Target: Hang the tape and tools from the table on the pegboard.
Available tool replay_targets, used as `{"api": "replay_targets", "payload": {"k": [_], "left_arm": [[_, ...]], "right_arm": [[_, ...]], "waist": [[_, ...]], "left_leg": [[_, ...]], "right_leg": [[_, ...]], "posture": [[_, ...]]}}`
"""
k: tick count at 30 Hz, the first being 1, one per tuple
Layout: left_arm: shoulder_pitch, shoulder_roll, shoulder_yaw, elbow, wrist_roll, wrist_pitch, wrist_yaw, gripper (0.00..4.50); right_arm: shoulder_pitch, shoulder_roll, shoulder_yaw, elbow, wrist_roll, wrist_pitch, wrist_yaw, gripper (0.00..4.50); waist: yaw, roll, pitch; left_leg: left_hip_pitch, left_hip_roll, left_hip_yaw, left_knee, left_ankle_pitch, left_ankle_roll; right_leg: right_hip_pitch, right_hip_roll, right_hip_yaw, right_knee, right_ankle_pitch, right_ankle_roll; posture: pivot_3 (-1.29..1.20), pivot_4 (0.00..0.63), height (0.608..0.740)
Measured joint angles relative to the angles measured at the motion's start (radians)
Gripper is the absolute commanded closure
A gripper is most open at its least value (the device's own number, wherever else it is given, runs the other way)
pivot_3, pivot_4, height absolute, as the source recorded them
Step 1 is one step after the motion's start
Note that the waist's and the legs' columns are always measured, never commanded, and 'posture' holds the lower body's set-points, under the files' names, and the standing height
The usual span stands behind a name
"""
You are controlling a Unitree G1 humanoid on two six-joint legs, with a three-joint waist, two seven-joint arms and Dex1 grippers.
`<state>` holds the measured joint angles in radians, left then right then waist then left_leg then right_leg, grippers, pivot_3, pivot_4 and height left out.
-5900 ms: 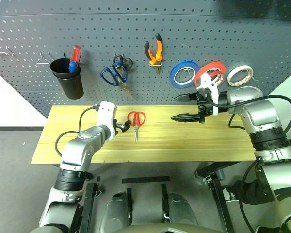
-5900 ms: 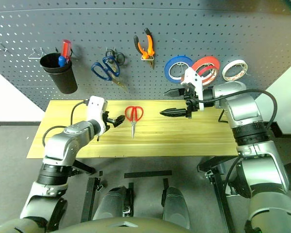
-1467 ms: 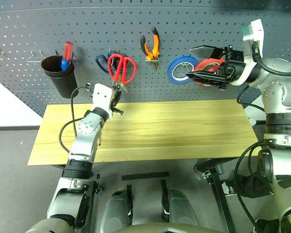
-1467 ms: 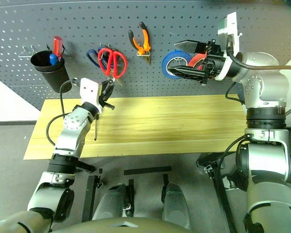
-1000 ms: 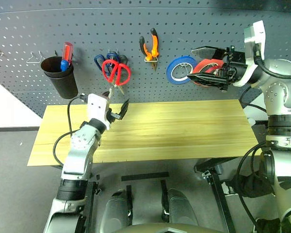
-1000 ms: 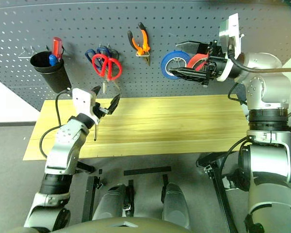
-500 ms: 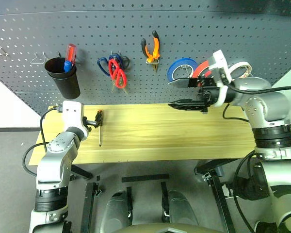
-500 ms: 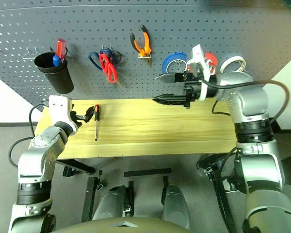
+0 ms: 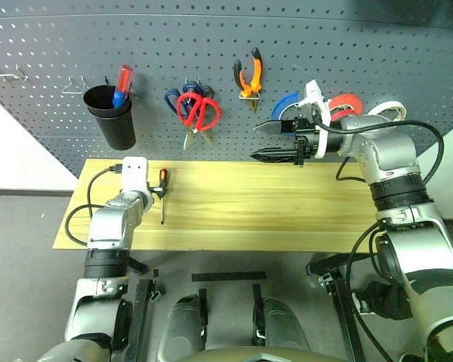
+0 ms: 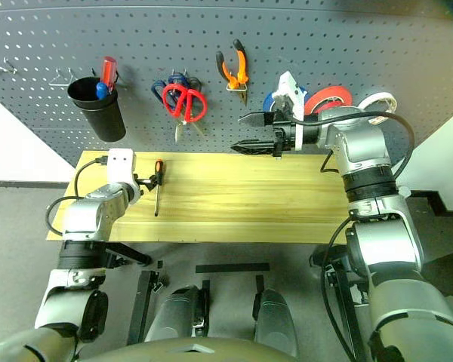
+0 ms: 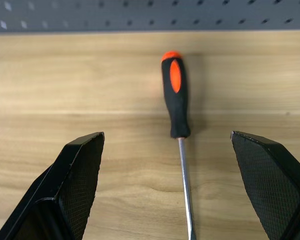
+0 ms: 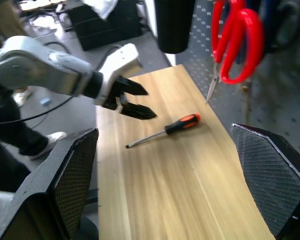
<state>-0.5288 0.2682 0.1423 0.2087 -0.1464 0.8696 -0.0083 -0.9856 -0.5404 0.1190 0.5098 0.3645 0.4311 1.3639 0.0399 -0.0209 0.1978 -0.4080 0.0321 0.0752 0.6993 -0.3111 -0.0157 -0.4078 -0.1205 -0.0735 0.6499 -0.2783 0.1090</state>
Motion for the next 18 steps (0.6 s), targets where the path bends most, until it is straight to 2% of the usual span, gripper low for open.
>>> {"api": "replay_targets", "payload": {"k": [3,5,9,18], "left_arm": [[-0.061,-0.009,0.001,0.113,0.008,-0.018,0.013,0.24],[-0.095,-0.008,0.002,0.17,0.012,-0.036,0.012,0.24],[-0.157,0.006,0.005,0.287,0.02,-0.081,0.006,0.24],[-0.298,0.007,0.012,0.534,0.027,-0.158,-0.01,0.24]], "right_arm": [[-0.002,0.011,-0.007,0.02,0.002,-0.037,0.032,0.0],[-0.003,0.011,-0.007,0.033,-0.003,-0.07,0.05,0.0],[-0.009,0.024,-0.004,0.063,-0.038,-0.155,0.062,0.0],[-0.015,0.094,0.042,0.151,-0.127,-0.218,0.049,0.0]], "waist": [[0.0,0.0,0.002],[-0.001,0.0,0.006],[-0.005,0.0,0.037],[-0.007,0.001,0.115]], "left_leg": [[0.0,0.0,0.0,0.0,0.0,0.0],[0.0,0.0,0.0,0.0,0.0,0.0],[0.002,0.0,0.0,0.001,0.0,0.0],[-0.003,0.0,0.0,0.0,0.0,0.001]], "right_leg": [[0.0,0.0,0.0,0.0,0.0,0.0],[0.0,0.0,0.0,0.0,0.0,0.0],[0.001,0.0,0.0,0.0,0.0,0.0],[-0.005,0.0,0.0,0.004,0.0,0.0]], "posture": [[0.11,0.24,0.732],[0.09,0.278,0.732],[0.07,0.33,0.732],[0.05,0.38,0.732]]}}
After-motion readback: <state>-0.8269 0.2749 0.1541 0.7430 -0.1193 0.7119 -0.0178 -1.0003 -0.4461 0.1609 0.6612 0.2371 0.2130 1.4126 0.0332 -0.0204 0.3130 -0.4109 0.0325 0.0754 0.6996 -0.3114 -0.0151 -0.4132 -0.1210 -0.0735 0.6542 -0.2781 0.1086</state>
